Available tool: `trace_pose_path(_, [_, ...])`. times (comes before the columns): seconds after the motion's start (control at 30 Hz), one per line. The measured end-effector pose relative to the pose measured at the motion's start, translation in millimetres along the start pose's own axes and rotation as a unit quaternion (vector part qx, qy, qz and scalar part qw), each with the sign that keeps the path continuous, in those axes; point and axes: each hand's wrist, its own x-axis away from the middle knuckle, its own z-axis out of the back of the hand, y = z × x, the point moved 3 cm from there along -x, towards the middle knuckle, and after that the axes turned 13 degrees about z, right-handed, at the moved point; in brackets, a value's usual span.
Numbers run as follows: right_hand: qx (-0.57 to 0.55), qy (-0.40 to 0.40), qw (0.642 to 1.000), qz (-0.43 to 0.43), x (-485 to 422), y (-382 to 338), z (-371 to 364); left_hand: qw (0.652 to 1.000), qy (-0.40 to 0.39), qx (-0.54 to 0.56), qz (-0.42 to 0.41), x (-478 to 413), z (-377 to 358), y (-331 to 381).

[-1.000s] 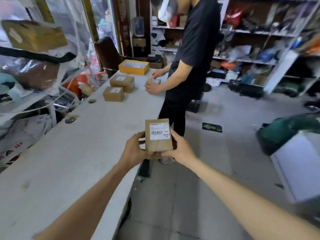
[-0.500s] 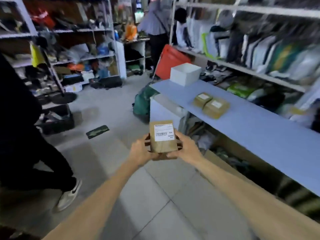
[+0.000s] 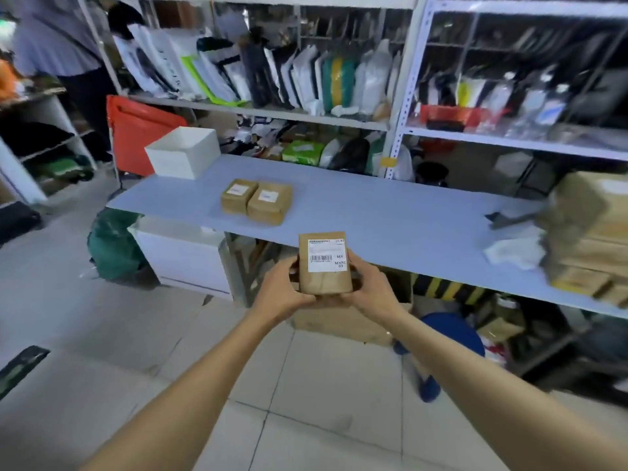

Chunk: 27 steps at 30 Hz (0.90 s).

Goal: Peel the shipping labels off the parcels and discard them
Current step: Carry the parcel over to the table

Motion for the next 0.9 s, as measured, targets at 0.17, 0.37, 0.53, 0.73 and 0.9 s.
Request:
trace_pose_path(0.17, [0.011,0.017,0.999,-0.031,-15,21,14,0.999,-0.035,-0.009,-0.036,-32,-11,14])
trace_pose_path(0.37, [0.024,0.046,0.998,-0.021,-49,29,13,0.997,-0.064,-0.018,-0.048,-78,-5,16])
trace_pose_path(0.53, [0.003,0.058,0.997,-0.041,-84,53,20,0.996,-0.073,-0.010,-0.045,-122,-11,22])
trace_pose_path(0.73, [0.002,0.041,0.999,-0.035,-152,92,32,0.996,-0.075,-0.019,-0.041,-193,-25,34])
trace_pose_path(0.9, [-0.016,0.040,0.998,-0.038,-212,126,52,0.996,-0.079,-0.023,-0.022,-258,-30,52])
